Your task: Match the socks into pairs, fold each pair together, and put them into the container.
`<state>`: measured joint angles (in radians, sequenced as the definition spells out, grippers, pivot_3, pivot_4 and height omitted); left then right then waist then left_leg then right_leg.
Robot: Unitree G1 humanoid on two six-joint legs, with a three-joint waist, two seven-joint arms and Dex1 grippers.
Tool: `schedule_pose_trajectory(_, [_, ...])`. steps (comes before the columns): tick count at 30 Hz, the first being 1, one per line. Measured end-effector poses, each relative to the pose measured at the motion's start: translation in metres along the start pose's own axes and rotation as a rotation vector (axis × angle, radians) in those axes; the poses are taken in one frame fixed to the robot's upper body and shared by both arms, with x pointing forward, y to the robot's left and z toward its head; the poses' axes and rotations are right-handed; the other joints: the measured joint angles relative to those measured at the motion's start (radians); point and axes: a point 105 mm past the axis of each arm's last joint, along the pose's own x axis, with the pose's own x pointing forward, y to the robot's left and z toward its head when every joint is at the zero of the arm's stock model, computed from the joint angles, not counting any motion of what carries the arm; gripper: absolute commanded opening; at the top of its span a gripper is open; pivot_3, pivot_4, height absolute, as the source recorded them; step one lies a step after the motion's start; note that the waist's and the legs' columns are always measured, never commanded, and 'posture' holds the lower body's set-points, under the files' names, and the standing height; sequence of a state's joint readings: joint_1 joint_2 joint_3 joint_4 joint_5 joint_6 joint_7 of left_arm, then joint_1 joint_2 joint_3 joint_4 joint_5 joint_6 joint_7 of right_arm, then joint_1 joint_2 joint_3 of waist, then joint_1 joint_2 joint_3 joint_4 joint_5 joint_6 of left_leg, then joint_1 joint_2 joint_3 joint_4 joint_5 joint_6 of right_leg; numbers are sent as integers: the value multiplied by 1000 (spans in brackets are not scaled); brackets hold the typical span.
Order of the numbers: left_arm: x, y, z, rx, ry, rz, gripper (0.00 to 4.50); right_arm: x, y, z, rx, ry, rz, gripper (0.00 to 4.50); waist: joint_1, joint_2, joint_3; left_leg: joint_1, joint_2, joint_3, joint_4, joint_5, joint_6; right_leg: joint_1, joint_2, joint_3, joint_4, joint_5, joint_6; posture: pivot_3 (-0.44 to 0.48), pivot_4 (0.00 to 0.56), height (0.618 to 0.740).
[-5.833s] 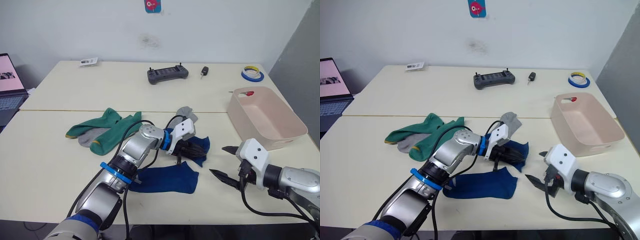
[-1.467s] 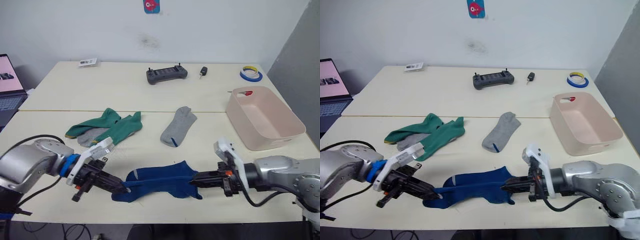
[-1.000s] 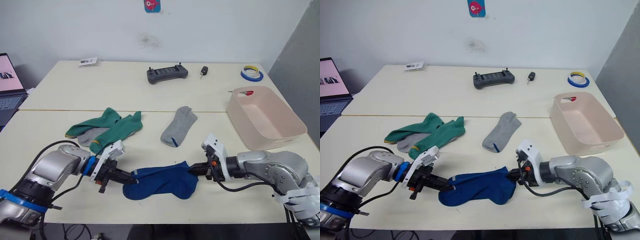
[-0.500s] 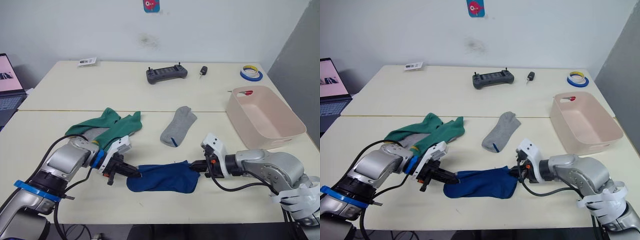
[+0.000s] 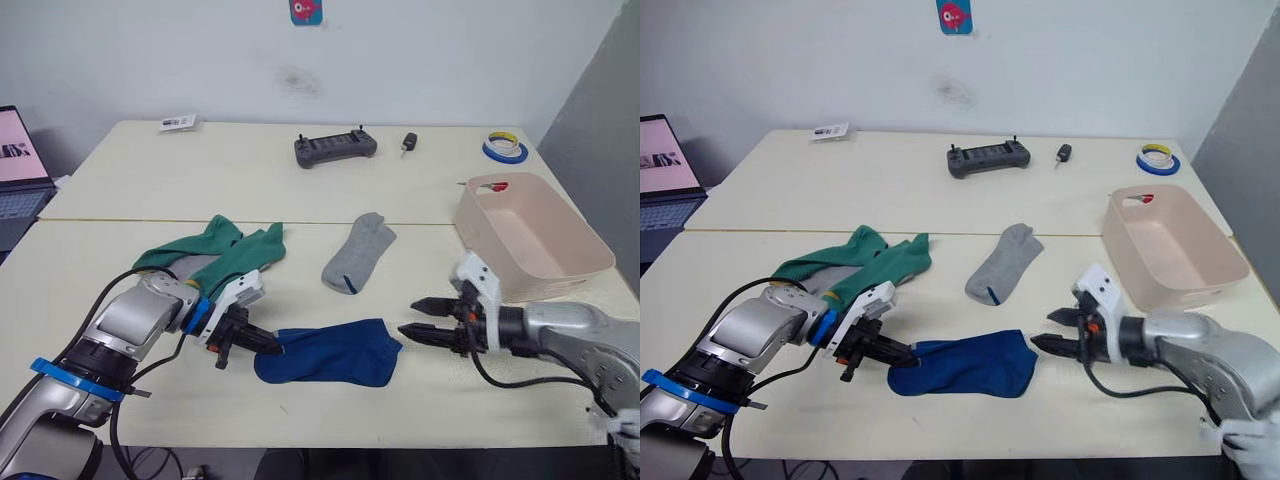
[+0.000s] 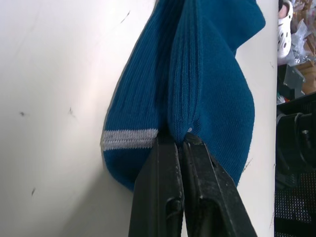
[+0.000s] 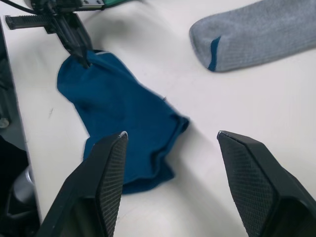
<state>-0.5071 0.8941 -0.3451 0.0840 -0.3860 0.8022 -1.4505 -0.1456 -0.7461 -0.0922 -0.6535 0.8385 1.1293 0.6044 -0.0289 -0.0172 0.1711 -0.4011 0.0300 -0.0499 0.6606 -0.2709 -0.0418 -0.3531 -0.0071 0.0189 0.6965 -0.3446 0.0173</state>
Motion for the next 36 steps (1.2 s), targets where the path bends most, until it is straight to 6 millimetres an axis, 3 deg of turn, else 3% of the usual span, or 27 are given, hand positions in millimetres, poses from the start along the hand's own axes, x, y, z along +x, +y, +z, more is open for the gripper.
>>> schedule_pose_trajectory(8, [0,0,0,2,0,-2,0,20,21,-10,86,-67,-44,3138,-2,0,0,0,0,0,0,0,0,0,1,1,0,0,0,0,150,740])
schedule_pose_trajectory(11, [0,1,0,4,3,2,0,25,22,-14,97,-53,-53,2561,-1,0,0,0,0,0,0,0,0,-1,1,1,0,0,0,0,150,740])
schedule_pose_trajectory(18, [1,3,1,14,0,1,0,28,23,-24,87,-10,-68,62,-1,0,0,0,0,0,0,0,0,-1,1,1,0,0,0,0,150,740])
schedule_pose_trajectory(19, [0,3,1,15,0,0,0,29,23,-26,88,-5,-68,22,-1,0,0,0,0,0,0,0,0,-1,1,0,0,0,0,0,150,740])
schedule_pose_trajectory(27, [0,3,0,27,7,0,0,23,21,-21,-1,-20,-86,22,-2,0,0,0,0,0,0,0,0,-1,1,1,0,0,0,0,150,740])
schedule_pose_trajectory(30, [0,4,1,31,6,0,0,18,23,-19,-64,-27,-77,592,-1,0,0,0,0,0,0,0,0,0,1,1,0,0,0,0,150,740])
schedule_pose_trajectory(35, [0,4,0,31,6,0,0,14,23,-26,-81,-21,-86,2281,-2,0,0,0,0,0,0,0,0,0,1,1,0,0,0,0,150,740])
schedule_pose_trajectory(36, [0,4,0,31,6,0,0,14,23,-26,-85,-22,-94,2281,-2,0,0,0,0,0,0,0,0,0,1,1,0,0,0,0,150,740])
